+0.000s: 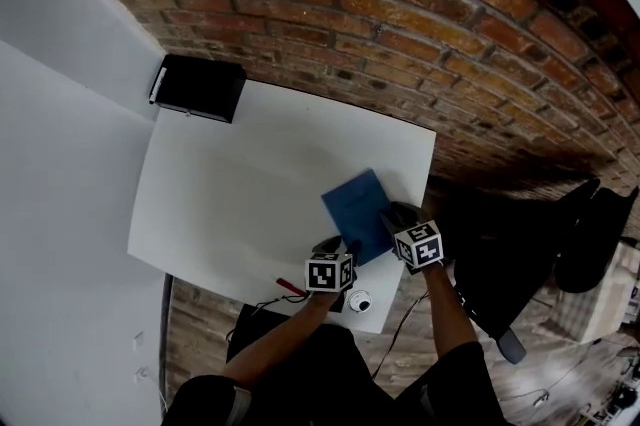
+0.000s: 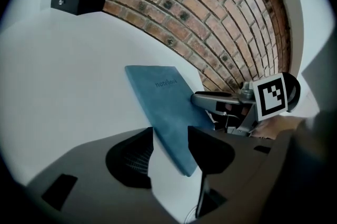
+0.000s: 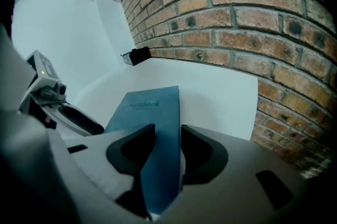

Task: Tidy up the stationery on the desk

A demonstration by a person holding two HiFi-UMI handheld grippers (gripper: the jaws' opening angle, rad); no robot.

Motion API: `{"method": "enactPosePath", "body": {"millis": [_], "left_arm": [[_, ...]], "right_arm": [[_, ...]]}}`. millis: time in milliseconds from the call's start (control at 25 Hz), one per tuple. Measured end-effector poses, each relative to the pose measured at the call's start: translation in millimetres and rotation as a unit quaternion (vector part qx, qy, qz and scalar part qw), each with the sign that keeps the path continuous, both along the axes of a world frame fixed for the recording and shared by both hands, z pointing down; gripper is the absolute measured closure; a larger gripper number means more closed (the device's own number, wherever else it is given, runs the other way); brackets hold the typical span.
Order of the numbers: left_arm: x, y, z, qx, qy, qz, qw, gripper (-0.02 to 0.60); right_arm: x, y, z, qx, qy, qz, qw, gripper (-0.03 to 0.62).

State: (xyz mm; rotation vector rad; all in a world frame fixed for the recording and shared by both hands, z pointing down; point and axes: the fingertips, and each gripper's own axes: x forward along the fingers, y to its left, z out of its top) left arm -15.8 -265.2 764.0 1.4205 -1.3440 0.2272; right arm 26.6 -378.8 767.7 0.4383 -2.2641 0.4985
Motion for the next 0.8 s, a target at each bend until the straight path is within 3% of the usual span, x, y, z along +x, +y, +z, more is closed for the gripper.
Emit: {"method": "enactPosePath", "body": {"millis": [320,480,800], "left_arm": [[3,-1,1,-0.016,-0.025,0.030,0.9991,0.371],[-6,2,7,-0.031,-0.054,0.023,0.9978,0.471],[-10,3,6,-0.037,-0.067,0.033,0.9965,0.476]], "right_arm": [[1,1,1,-0.027,-0.011,0.017,0.999,0.444],[-1,0,2,-0.028,-0.005,0.016,0.999,0.444],[3,5,2,-0.031,0.004,0.059,0.998,0.445]]}}
